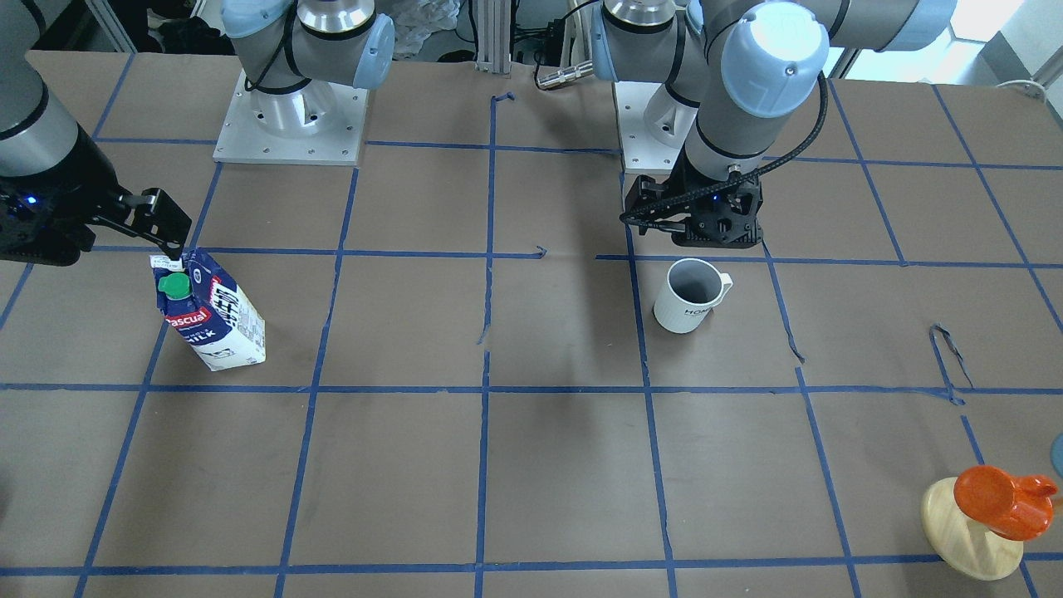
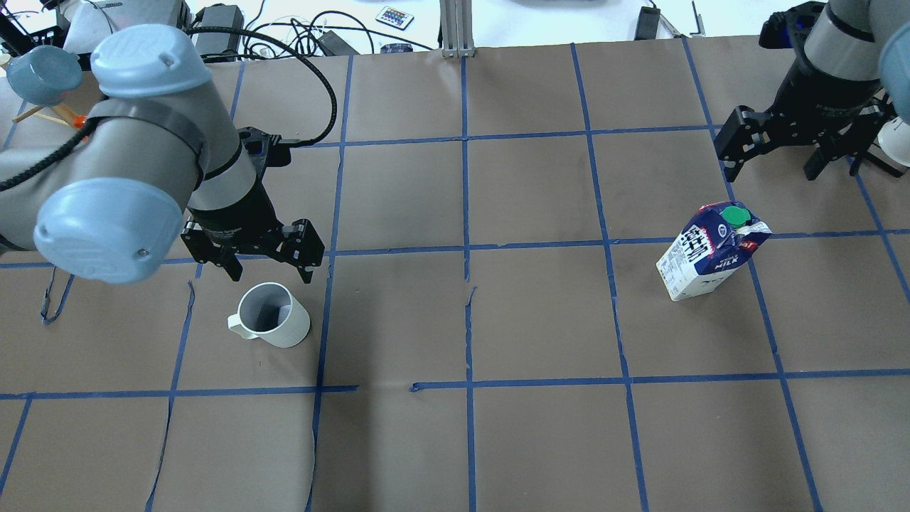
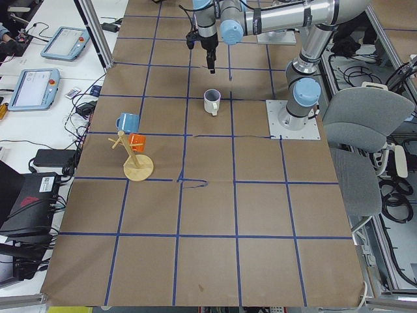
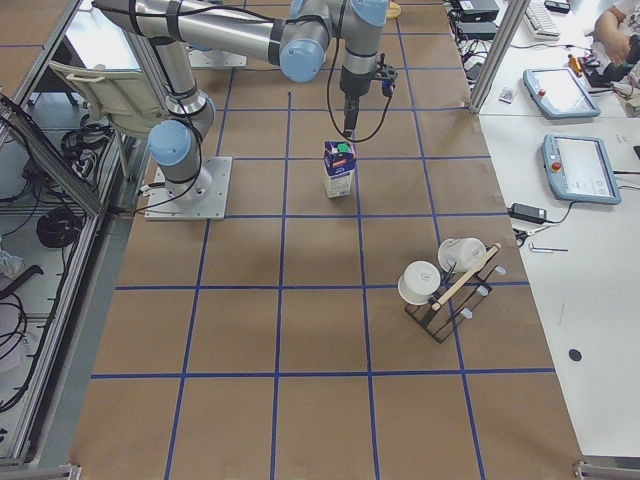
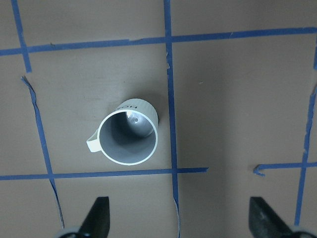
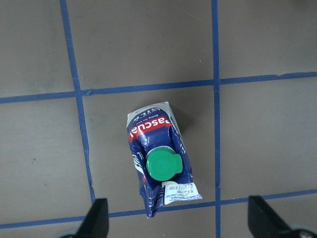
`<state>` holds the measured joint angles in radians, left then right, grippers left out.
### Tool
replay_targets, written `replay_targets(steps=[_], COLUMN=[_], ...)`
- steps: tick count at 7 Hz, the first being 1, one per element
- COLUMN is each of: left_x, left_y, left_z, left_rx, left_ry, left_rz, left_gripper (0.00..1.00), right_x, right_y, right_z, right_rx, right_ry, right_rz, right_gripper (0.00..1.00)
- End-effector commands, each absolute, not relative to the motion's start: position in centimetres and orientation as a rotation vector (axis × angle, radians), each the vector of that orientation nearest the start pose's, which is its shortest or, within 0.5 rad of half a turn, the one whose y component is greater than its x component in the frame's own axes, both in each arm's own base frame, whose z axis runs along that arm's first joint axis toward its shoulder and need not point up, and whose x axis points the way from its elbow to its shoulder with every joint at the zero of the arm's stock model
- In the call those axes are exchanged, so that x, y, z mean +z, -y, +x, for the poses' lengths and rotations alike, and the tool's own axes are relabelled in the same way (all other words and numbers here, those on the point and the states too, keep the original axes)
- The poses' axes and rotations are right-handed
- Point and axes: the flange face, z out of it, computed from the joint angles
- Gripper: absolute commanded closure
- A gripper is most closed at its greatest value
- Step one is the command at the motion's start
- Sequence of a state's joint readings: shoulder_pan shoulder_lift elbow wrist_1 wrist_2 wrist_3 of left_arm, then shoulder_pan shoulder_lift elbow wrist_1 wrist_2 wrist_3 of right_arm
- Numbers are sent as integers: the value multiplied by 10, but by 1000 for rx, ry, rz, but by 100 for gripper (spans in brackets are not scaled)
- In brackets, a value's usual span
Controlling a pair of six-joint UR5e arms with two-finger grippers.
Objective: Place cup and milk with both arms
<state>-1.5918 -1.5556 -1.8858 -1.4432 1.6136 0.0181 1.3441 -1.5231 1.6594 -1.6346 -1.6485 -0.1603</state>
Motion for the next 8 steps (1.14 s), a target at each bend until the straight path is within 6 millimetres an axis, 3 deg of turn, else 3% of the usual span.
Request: replay_targets(steps=[1,2,3,4,5,6,8], left_x=[294,262,244,237,235,236,239], left_y=[448,443,437,435,437,440,446], left_z=[-134,-134,-132,-132,-132,-132,-128], left_rx=[238,198,199,218,225,218,191], left_ry=[-3090,-3091,-3086,-3085,-3084,-3083,-3036], left_rz=[43,47,47,34,27,17,21], left_gripper=[0,0,0,9,61,100,100], right_x=[396,386,376,368,365,364,357], right_y=[514,513,511,509,511,513,511], right_z=[13,19,20,20,19,17,18], right_rx=[230,206,209,205,141,107,116], right_ry=[-3177,-3127,-3104,-3096,-3111,-3109,-3103], right_rz=[20,-109,-225,-318,-402,-489,-501], right_gripper=[0,0,0,0,0,0,0])
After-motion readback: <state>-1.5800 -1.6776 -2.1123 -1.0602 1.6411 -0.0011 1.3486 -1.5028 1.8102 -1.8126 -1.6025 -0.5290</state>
